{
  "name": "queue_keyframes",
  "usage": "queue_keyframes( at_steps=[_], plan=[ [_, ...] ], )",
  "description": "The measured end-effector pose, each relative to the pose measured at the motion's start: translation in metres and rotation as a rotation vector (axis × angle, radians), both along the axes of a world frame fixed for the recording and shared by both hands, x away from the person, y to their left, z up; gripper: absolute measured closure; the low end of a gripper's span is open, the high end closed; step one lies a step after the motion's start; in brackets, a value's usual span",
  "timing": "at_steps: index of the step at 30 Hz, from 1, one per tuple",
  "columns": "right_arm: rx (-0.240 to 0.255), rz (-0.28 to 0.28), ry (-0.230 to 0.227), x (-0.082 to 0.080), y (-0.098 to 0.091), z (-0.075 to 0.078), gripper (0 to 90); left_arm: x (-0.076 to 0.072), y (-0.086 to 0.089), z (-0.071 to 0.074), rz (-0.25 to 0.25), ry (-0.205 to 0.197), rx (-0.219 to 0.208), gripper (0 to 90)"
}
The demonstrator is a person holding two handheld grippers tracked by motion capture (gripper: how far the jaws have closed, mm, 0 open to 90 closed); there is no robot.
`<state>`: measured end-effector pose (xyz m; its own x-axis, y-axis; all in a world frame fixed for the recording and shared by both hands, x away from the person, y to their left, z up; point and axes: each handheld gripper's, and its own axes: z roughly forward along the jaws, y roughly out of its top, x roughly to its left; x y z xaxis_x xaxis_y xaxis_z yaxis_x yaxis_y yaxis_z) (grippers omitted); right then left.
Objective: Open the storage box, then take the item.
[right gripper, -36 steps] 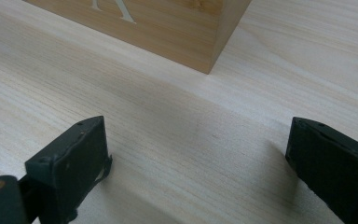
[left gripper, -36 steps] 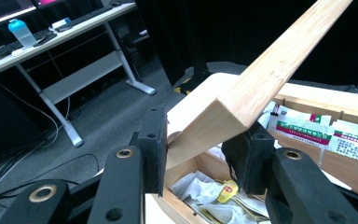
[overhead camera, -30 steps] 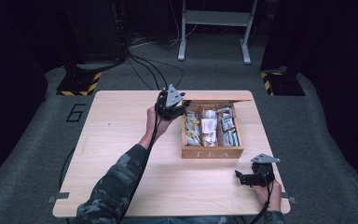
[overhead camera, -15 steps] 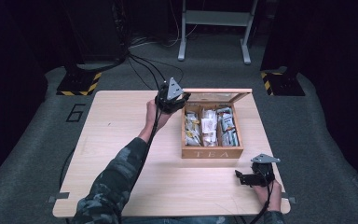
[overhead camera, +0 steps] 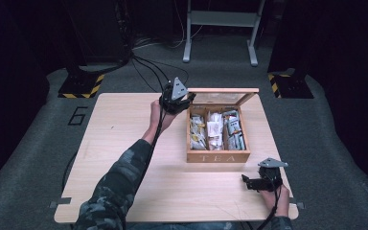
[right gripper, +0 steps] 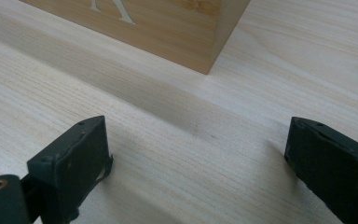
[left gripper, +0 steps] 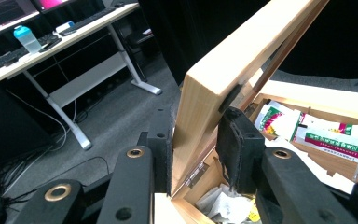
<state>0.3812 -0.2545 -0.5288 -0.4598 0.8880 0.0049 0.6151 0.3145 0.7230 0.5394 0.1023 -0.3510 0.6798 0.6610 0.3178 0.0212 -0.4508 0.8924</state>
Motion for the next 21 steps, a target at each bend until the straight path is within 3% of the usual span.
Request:
queue_keyframes(
  at_steps=[17, 21],
  plan=[
    [0.0, -0.005, -0.01, -0.0006, -0.0008, 0.0008, 9.7, 0.0003, -0.0005, 0.001, 0.003, 0.001, 0.01, 67.2],
    [0.032, -0.033, 0.004, 0.0003, -0.003, 0.0022, 8.7, 0.0007, -0.0004, 0.001, 0.005, 0.0, 0.008, 67.2]
  ],
)
